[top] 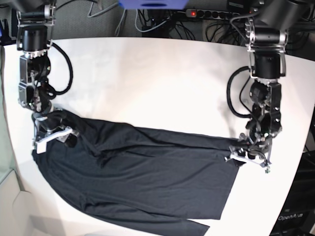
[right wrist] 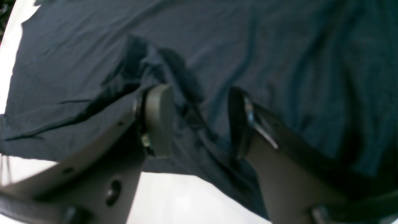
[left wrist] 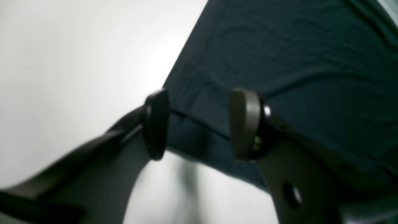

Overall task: Fold the T-shirt properly
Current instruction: 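Drag the held hem further across the shirt toward the collar, then pull the held hem back toward the robot base, spreading the shirt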

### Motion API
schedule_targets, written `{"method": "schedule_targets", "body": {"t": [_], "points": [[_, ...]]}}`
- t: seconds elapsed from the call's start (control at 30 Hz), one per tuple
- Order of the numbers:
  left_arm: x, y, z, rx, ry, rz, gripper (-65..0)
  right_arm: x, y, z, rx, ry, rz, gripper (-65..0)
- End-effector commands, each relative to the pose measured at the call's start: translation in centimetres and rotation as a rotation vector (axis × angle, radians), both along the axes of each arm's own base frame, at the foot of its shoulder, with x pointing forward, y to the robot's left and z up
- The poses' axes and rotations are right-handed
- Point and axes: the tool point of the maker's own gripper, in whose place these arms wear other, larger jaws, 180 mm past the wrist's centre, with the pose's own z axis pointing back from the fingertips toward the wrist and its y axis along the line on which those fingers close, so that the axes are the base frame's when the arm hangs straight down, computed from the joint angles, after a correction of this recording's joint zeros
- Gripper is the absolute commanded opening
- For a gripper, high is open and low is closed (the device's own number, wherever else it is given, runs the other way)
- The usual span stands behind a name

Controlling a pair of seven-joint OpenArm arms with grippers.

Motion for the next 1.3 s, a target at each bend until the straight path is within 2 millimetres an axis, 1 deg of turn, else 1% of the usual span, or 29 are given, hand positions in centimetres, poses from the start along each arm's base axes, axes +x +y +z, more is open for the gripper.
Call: {"method": "schedule_targets", "body": {"t": [0.0, 0.1, 0.17, 0.27, 0.33, 0.43, 0.47, 0.53, 0.7, 0.77, 0.87, 0.97, 1.07, 1.27], "points": [[1.4, 0.4, 2.3, 0.019, -0.078, 0.002, -34.5, 1.3, -0.6, 2.2, -0.015, -0.066, 0.007, -35.6], [1.5, 0.5, 2.5, 0.025, -0.091, 0.005, -34.5, 0.9, -1.2, 2.0, -0.028, -0.058, 0.003, -36.0], [1.5, 0.5, 2.4, 0.028, -0.089, 0.004, -34.6, 0.5, -1.4, 1.7, -0.033, -0.049, 0.002, -39.6], [1.2, 0.6, 1.7, 0.028, -0.07, 0.008, -34.5, 0.2, -1.8, 1.4, -0.042, -0.038, 0.001, -46.2], [1.2, 0.7, 1.4, 0.027, -0.061, 0.011, -34.5, -0.2, -2.5, 1.2, -0.059, -0.027, -0.003, -48.2], [1.1, 0.9, 1.3, 0.03, -0.059, 0.011, -34.5, -0.9, -3.0, 0.7, -0.067, -0.015, -0.01, -48.3], [1.1, 1.0, 1.1, 0.031, -0.054, 0.013, -34.4, -1.1, -3.9, 0.7, -0.077, -0.012, -0.024, -48.3], [1.0, 1.1, 0.7, 0.029, -0.041, 0.017, -34.4, -1.3, -4.5, 0.8, -0.077, -0.011, -0.04, -48.3], [0.8, 1.1, 0.1, 0.026, -0.027, 0.02, -34.4, -2.1, -4.7, -0.1, -0.078, 0.013, -0.041, -48.3], [1.0, 1.4, 0.3, 0.034, -0.05, 0.029, -34.4, -2.7, -4.9, -1.0, -0.074, 0.034, -0.05, -48.7], [1.1, 0.6, 0.2, 0.055, -0.055, 0.0, -34.4, -2.9, -5.1, -1.6, -0.071, 0.051, -0.058, -48.8], [1.1, -0.3, 0.0, 0.067, -0.049, -0.029, -34.5, -2.9, -5.2, -1.7, -0.071, 0.055, -0.059, -49.0], [1.1, -0.4, -0.1, 0.07, -0.048, -0.033, -34.7, -2.9, -5.2, -1.7, -0.072, 0.055, -0.059, -49.0], [0.4, 0.8, -2.5, 0.078, -0.01, 0.001, -34.8, -3.0, -5.4, -1.7, -0.077, 0.058, -0.059, -49.0]]}}
